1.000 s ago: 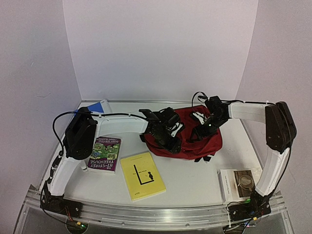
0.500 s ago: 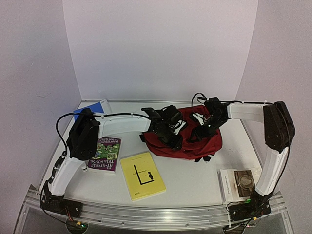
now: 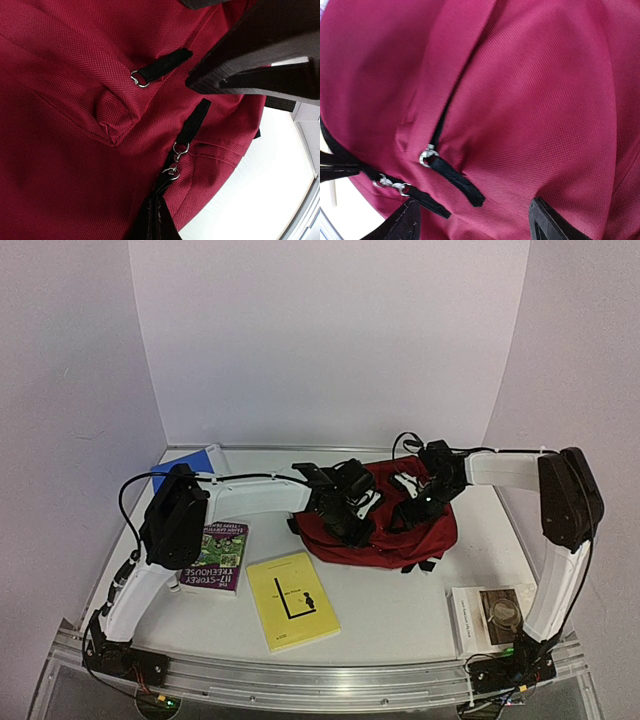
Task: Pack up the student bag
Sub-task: Unzip the student bag at the center of the board.
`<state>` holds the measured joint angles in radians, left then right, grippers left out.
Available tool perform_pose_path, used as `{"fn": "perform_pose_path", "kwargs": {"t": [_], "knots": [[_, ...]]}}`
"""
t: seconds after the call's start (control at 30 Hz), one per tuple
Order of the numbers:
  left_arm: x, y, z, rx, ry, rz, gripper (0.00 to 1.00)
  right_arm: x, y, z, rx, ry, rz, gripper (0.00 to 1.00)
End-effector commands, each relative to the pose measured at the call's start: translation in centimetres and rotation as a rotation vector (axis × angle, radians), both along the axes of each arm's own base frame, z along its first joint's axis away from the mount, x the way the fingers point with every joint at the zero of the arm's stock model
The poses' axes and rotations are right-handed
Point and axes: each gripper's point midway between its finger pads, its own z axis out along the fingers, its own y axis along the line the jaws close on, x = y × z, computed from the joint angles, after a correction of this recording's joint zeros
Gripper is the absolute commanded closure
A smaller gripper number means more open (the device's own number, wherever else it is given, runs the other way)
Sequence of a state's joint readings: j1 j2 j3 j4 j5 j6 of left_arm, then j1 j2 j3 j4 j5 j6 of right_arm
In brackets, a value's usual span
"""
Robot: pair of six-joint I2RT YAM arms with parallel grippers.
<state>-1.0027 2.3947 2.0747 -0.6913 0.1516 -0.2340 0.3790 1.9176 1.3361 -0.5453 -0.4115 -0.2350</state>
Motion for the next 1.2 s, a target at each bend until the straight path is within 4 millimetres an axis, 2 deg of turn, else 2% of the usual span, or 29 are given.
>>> {"fn": "perform_pose_path", "kwargs": {"t": [0.0,0.13,0.27,0.37,0.53,0.7,0.77,0.83,0.93,1.03,1.17], "knots": [[0.5,-0.1,4.6,-0.052,-0.074,0.013,1.0,0.8,-1.4,-1.4,-0.084,-0.018,-0.017,0.28],[0.5,0.7,6.3,-0.067,-0.105,0.031,1.0,0.9,-3.8,-3.2,-0.169,-0.011,-0.03,0.31],[0.5,1.7,7.1,-0.06,-0.121,0.056,1.0,1.2,-7.3,-5.2,-0.245,0.006,-0.045,0.36],[0.5,2.4,6.7,-0.038,-0.127,0.076,1.0,1.3,-9.6,-6.4,-0.293,0.008,-0.055,0.37],[0.3,3.8,5.4,0.007,-0.116,0.101,1.0,1.4,-11.9,-7.2,-0.342,-0.01,-0.061,0.37],[0.1,6.4,4.1,0.052,-0.118,0.15,1.0,3.0,-14.3,-7.1,-0.383,-0.049,-0.086,0.37],[0.0,7.3,4.3,0.031,-0.113,0.17,1.0,3.8,-15.6,-6.9,-0.402,-0.068,-0.095,0.37],[0.2,7.8,5.1,-0.01,-0.109,0.188,1.0,4.9,-16.4,-6.4,-0.417,-0.099,-0.106,0.37],[-0.1,6.6,7.0,-0.115,-0.083,0.158,1.0,6.4,-16.3,-4.5,-0.398,-0.153,-0.115,0.37],[-0.5,4.6,7.9,-0.186,-0.046,0.108,1.0,6.9,-13.4,-0.3,-0.242,-0.203,-0.095,0.36],[-0.3,3.2,8.3,-0.224,-0.025,0.09,1.0,4.7,-8.7,5.9,-0.018,-0.266,-0.018,0.32]]}}
